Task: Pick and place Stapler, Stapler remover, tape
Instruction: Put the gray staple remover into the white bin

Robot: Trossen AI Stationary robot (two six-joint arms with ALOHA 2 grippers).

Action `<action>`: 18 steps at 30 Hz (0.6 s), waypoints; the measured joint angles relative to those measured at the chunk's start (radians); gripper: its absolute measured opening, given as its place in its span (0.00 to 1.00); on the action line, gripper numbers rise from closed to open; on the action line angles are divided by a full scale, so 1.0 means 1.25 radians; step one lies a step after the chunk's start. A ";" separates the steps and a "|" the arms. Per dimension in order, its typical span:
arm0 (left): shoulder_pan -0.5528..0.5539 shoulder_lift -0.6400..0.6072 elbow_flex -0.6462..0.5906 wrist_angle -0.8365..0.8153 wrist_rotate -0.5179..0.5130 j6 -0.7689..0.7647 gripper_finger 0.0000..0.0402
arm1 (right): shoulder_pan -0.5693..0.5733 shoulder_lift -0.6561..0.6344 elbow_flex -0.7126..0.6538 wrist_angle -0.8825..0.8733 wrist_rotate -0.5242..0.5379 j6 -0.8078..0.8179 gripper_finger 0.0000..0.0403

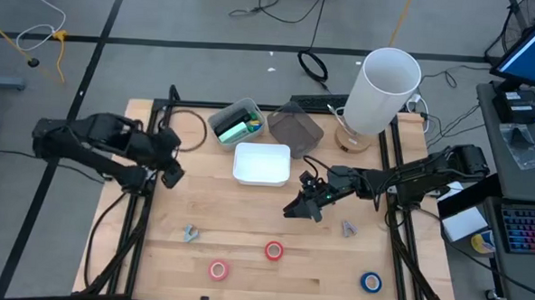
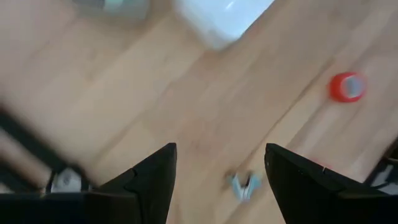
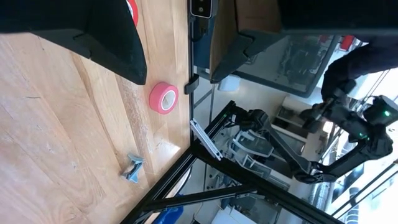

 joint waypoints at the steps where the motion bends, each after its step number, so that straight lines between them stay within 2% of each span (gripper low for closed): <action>1: -0.017 0.010 0.000 -0.017 0.000 -0.036 0.61 | 0.000 0.000 0.000 0.000 0.000 0.000 0.42; 10: -0.158 0.113 -0.082 -0.010 0.024 -0.300 0.61 | 0.000 0.000 0.000 0.000 0.000 -0.010 0.42; 18: -0.264 0.200 -0.219 0.178 0.133 -0.425 0.61 | 0.000 0.000 0.000 0.000 -0.002 -0.015 0.42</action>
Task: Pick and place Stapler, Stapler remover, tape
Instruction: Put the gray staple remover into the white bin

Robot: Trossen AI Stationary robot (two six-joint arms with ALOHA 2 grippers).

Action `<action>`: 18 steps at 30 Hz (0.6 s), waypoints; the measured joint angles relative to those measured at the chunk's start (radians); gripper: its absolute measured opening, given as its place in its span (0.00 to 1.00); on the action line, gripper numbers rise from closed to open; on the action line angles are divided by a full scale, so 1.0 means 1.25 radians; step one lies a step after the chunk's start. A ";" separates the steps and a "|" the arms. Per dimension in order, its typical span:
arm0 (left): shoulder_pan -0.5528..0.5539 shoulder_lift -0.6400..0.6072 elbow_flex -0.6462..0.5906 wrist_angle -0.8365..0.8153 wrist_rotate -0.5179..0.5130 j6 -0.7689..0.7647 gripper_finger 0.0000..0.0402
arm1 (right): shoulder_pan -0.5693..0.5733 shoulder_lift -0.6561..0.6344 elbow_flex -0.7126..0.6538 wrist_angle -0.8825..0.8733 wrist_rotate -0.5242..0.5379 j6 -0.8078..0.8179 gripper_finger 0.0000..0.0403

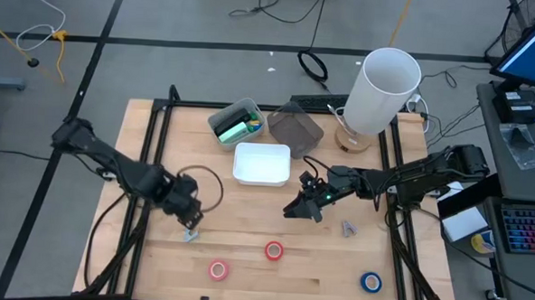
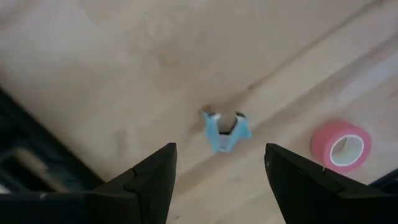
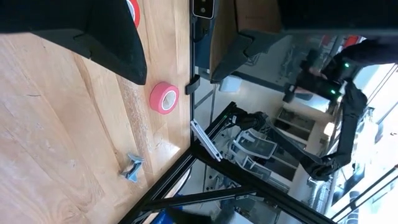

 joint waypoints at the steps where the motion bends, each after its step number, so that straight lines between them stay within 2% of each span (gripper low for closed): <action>1: -0.010 0.009 -0.014 0.025 0.008 -0.011 0.61 | 0.000 0.000 0.000 0.000 0.000 0.000 0.42; 6: -0.049 0.046 -0.059 0.097 0.036 -0.093 0.61 | 0.000 0.000 0.000 0.000 -0.021 0.000 0.42; 18: -0.110 0.073 -0.123 0.125 0.032 -0.209 0.61 | 0.000 0.000 0.000 0.000 -0.023 -0.012 0.42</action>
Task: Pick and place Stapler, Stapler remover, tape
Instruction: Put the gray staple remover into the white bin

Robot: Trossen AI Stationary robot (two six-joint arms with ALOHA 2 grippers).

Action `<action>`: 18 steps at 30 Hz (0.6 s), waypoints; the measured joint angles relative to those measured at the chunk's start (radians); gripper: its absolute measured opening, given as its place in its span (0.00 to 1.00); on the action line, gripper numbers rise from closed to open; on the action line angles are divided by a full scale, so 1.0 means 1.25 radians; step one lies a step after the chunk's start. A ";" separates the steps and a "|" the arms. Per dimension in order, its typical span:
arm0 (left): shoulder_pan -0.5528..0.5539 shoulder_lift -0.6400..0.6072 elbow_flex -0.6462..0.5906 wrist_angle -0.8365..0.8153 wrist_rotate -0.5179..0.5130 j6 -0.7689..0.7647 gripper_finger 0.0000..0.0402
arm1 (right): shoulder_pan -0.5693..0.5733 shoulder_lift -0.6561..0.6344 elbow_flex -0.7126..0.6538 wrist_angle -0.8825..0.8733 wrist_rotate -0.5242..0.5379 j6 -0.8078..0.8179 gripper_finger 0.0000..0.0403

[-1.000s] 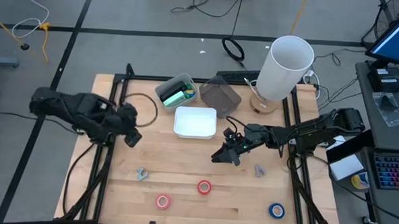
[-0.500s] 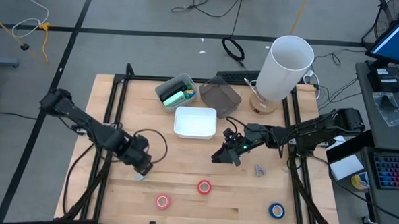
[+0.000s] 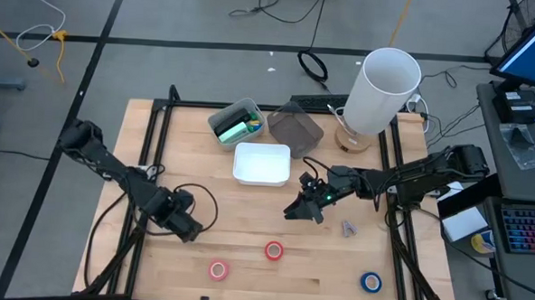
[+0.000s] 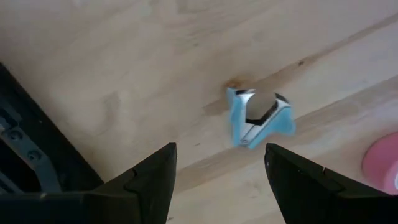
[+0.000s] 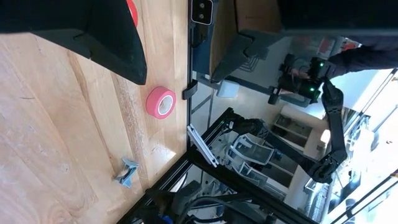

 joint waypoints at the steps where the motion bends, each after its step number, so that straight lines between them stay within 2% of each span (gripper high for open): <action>1: -0.001 -0.001 -0.013 0.026 0.000 -0.001 0.61 | 0.000 0.000 0.000 0.000 0.000 0.000 0.42; 7: -0.002 0.000 -0.091 0.162 -0.006 -0.001 0.61 | 0.000 0.000 0.000 0.000 0.000 0.000 0.42; 18: -0.002 0.000 -0.172 0.262 0.004 -0.012 0.61 | 0.000 0.000 0.000 0.000 0.000 0.004 0.42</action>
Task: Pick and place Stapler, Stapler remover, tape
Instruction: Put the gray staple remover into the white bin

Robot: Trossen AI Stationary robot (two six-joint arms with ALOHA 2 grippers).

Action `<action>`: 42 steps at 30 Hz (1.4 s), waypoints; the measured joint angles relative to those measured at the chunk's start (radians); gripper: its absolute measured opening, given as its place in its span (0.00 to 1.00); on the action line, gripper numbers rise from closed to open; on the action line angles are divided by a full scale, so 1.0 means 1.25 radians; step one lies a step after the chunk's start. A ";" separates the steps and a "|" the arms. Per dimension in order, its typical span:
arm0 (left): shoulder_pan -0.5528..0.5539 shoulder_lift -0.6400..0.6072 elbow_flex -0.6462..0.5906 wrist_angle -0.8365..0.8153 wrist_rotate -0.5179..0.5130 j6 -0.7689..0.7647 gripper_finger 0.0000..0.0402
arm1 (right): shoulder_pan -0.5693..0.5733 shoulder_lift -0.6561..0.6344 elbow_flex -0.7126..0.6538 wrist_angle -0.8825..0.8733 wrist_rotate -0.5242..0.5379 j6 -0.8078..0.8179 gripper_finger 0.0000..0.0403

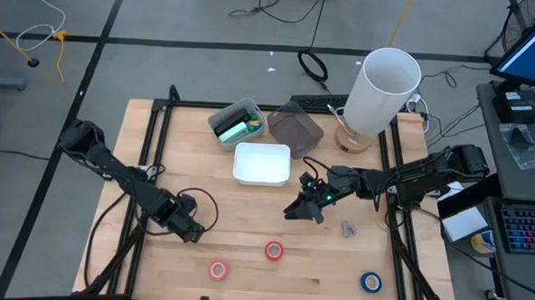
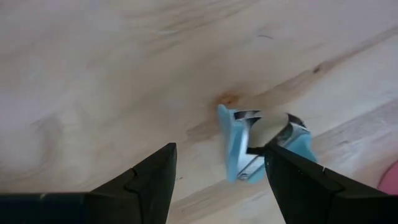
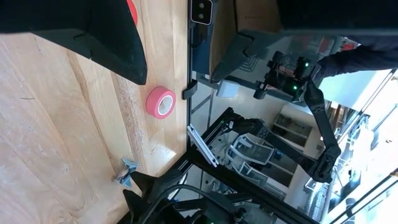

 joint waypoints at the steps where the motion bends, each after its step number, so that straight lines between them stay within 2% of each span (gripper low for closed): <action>1: 0.000 0.000 -0.003 0.009 0.000 0.000 0.61 | 0.000 0.000 0.000 0.000 0.000 0.000 0.42; 6: 0.000 0.000 -0.018 0.027 0.000 0.000 0.54 | 0.000 0.000 0.000 0.000 0.003 0.000 0.42; 19: 0.000 -0.001 -0.021 0.046 -0.070 0.048 0.07 | 0.000 0.000 0.000 0.000 0.003 0.002 0.42; 32: 0.000 -0.013 -0.021 0.049 -0.055 0.064 0.07 | 0.000 0.000 0.000 0.000 0.003 0.002 0.42; 42: 0.000 -0.131 -0.022 0.049 -0.070 0.066 0.06 | 0.000 0.000 0.000 0.000 0.003 0.002 0.42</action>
